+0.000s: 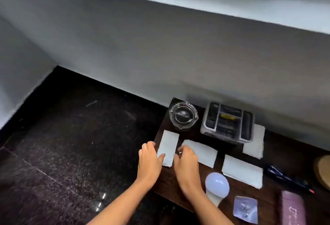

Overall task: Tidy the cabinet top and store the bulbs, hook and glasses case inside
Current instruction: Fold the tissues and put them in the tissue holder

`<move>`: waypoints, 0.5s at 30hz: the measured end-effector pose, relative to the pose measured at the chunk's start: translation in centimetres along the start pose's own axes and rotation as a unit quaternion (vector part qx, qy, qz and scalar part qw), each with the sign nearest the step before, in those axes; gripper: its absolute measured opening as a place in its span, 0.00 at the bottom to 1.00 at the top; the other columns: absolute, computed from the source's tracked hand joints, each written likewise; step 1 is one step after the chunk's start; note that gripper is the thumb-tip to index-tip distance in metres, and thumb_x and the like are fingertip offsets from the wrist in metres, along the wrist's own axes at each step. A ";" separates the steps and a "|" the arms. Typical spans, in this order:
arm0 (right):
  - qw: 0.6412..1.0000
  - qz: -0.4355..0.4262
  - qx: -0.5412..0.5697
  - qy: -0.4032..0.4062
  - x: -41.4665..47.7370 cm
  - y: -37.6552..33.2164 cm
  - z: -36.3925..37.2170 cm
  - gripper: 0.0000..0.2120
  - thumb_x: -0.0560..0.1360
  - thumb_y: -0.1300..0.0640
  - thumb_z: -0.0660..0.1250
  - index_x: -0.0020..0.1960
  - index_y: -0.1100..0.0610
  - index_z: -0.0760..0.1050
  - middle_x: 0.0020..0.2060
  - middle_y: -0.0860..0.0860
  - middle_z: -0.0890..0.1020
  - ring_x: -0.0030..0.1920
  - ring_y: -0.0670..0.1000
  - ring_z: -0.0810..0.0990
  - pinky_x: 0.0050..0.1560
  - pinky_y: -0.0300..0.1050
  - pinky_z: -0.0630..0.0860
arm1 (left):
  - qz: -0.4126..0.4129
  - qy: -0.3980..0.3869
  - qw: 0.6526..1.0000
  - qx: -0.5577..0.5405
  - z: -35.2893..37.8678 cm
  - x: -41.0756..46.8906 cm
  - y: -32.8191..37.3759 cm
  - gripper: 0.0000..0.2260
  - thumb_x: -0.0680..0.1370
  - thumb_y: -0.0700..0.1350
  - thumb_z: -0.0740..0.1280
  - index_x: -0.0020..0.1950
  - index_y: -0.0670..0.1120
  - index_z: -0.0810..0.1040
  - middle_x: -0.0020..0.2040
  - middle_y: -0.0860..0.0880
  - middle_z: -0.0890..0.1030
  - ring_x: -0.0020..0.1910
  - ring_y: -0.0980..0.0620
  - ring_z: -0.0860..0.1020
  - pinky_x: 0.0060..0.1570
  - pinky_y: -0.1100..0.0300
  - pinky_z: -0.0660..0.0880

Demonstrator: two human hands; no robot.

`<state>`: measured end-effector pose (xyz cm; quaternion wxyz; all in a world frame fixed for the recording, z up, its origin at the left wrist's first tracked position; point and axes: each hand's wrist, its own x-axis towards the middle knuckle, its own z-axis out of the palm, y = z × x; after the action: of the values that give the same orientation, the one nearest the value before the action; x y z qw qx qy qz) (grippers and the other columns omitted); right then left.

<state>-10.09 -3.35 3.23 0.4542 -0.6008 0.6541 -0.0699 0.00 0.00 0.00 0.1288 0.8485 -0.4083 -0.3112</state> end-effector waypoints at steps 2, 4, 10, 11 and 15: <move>1.000 0.021 -0.005 0.007 0.7 0.2 1.1 0.10 0.77 0.61 0.58 0.57 0.61 0.69 0.54 0.57 0.75 0.53 0.54 0.76 0.48 0.40 0.68 | -0.013 0.011 0.999 -0.039 0.4 0.6 -0.5 0.21 0.75 0.47 0.67 0.65 0.43 0.66 0.60 0.46 0.71 0.59 0.48 0.70 0.52 0.61 0.68; 0.999 0.046 -0.014 0.001 1.4 0.4 2.1 0.11 0.77 0.61 0.58 0.59 0.62 0.68 0.56 0.57 0.75 0.56 0.55 0.75 0.49 0.39 0.68 | -0.027 0.017 0.998 -0.056 1.0 1.2 -0.8 0.21 0.74 0.47 0.68 0.65 0.44 0.66 0.58 0.47 0.73 0.58 0.49 0.72 0.51 0.60 0.70; 0.998 0.061 0.024 -0.009 1.8 0.7 3.5 0.20 0.76 0.61 0.60 0.66 0.61 0.61 0.62 0.59 0.72 0.62 0.58 0.72 0.59 0.48 0.71 | -0.034 0.010 0.996 -0.083 1.8 2.0 -1.0 0.15 0.75 0.45 0.68 0.59 0.46 0.69 0.42 0.50 0.79 0.46 0.51 0.78 0.46 0.55 0.74; 0.998 0.059 0.036 -0.007 1.7 0.7 3.4 0.21 0.76 0.60 0.60 0.67 0.60 0.59 0.63 0.59 0.71 0.63 0.58 0.71 0.60 0.48 0.70 | -0.041 -0.001 0.994 -0.099 1.6 2.2 -0.9 0.12 0.75 0.44 0.68 0.57 0.46 0.71 0.41 0.49 0.79 0.45 0.50 0.78 0.46 0.54 0.74; 0.997 0.041 0.054 0.031 1.2 0.9 2.7 0.25 0.76 0.54 0.61 0.69 0.58 0.57 0.65 0.57 0.71 0.65 0.56 0.68 0.63 0.47 0.67 | -0.128 -0.078 0.931 -0.334 0.8 2.0 -0.5 0.01 0.76 0.40 0.66 0.47 0.45 0.76 0.46 0.44 0.82 0.45 0.48 0.80 0.45 0.57 0.77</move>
<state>-8.73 -2.91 0.52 0.4680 -0.5455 0.6872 -0.1053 0.80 -1.22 -1.68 0.3312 0.7746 -0.1772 -0.5089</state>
